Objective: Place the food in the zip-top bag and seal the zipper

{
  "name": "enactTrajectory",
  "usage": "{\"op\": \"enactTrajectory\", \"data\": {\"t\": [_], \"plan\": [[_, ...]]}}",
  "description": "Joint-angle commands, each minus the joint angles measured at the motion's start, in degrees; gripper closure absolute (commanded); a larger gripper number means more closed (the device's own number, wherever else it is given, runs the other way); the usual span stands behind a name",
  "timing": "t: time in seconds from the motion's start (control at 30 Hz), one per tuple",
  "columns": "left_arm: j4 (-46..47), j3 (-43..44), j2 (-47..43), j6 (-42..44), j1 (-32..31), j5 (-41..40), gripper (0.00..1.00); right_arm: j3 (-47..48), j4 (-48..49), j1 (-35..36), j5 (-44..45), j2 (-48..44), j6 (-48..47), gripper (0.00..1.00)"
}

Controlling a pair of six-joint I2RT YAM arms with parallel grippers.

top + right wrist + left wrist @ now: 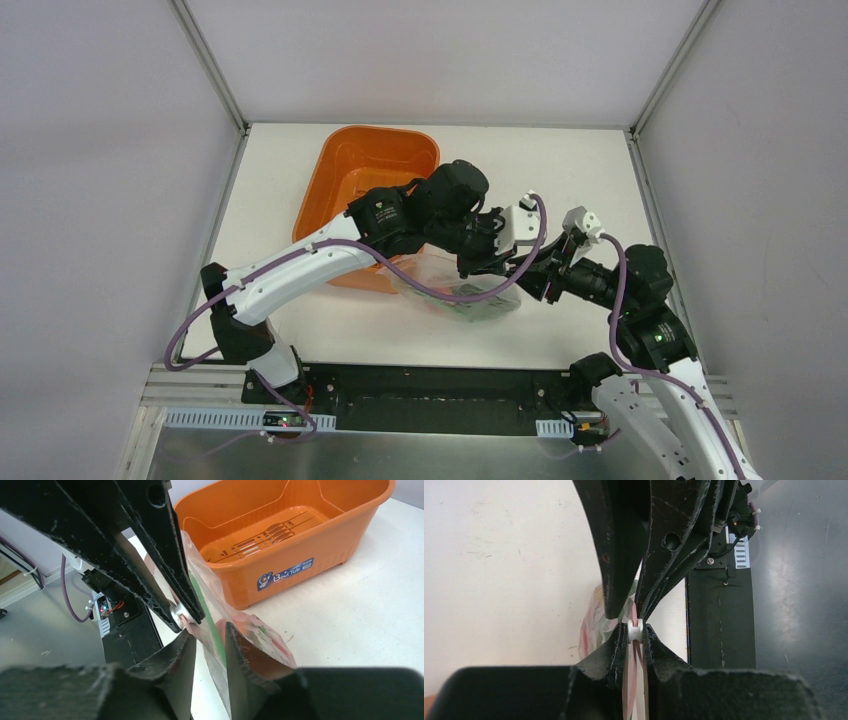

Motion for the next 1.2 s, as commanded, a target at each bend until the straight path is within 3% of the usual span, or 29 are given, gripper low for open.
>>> {"op": "enactTrajectory", "data": {"t": [0.0, 0.07, 0.1, 0.37, 1.17], "plan": [[-1.26, 2.25, -0.12, 0.84, 0.37, 1.96, 0.99, 2.82, 1.72, -0.26, -2.94, 1.20, -1.52, 0.86], [-1.34, 2.26, -0.26, 0.86, 0.39, 1.50, 0.99, 2.64, 1.60, -0.22, -3.08, 1.10, -1.36, 0.99], [-1.47, 2.18, -0.34, 0.83, 0.39, 1.26, 0.99, 2.46, 1.66, -0.27, -2.54, 0.81, -1.11, 1.00], [-2.56, -2.23, -2.63, 0.62, 0.39, -3.00, 1.00, -1.46, 6.07, -0.23, 11.80, -5.07, 4.91, 1.00], [-5.76, -14.34, -14.51, -0.37, 2.27, -17.85, 1.00, -5.79, 9.20, -0.28, 36.16, -12.40, 13.42, 1.00]]}}
